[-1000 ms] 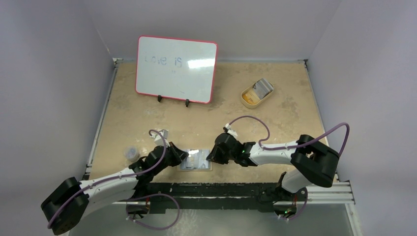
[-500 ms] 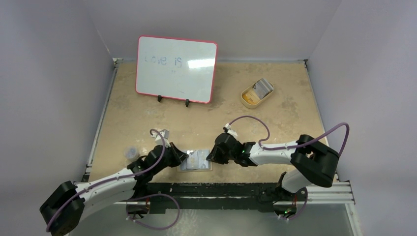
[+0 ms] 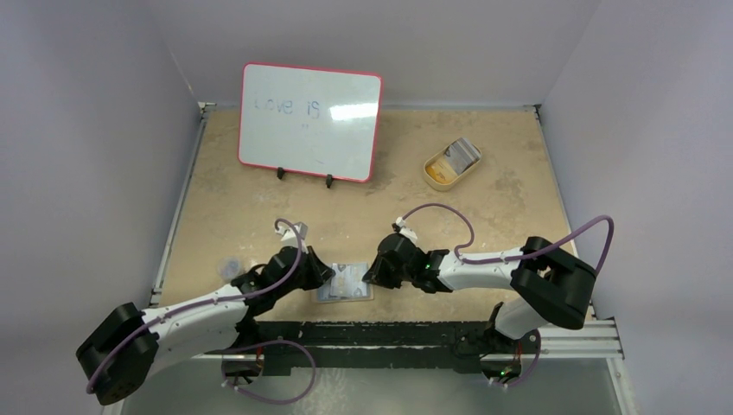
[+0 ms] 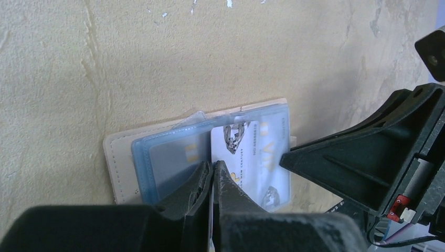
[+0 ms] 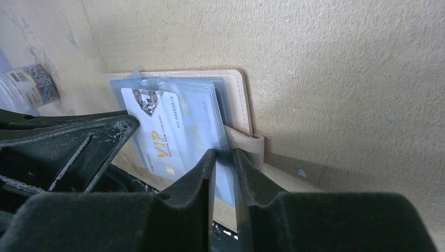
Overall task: Put the credit cards into the card holder
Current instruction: Insert the credit card into the card holder.
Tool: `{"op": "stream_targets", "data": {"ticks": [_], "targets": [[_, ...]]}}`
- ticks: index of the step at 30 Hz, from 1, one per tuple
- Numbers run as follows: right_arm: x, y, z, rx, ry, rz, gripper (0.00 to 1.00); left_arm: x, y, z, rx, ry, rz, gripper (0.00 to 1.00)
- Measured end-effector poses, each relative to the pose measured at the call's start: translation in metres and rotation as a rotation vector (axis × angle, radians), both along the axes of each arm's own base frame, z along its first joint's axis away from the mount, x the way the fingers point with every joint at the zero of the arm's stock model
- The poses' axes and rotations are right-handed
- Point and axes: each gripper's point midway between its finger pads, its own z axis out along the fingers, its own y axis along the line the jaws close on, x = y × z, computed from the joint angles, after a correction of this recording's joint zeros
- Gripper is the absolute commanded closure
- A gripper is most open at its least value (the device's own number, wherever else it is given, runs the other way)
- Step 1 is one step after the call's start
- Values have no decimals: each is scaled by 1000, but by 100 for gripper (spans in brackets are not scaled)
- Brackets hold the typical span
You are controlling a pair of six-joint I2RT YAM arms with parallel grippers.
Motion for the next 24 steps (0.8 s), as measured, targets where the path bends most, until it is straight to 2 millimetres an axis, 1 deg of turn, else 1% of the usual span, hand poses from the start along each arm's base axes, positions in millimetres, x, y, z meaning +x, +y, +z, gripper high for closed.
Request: {"op": "stream_targets", "data": {"ticks": [4, 6, 10, 16, 19, 24], "targets": [[0, 0, 0, 0, 0, -1, 80, 1, 0, 3, -14, -6, 6, 100], [0, 0, 0, 2, -1, -2, 80, 1, -1, 6, -57, -9, 28, 100], [1, 1, -1, 18, -3, -12, 80, -2, 4, -2, -104, 16, 85, 100], [1, 1, 0, 65, -2, -43, 79, 2, 2, 1, -164, 27, 136, 100], [1, 1, 0, 77, 0, -52, 79, 1, 4, -3, -186, 38, 157, 100], [1, 1, 0, 104, 2, -69, 80, 3, 0, -4, -226, 52, 182, 100]]}}
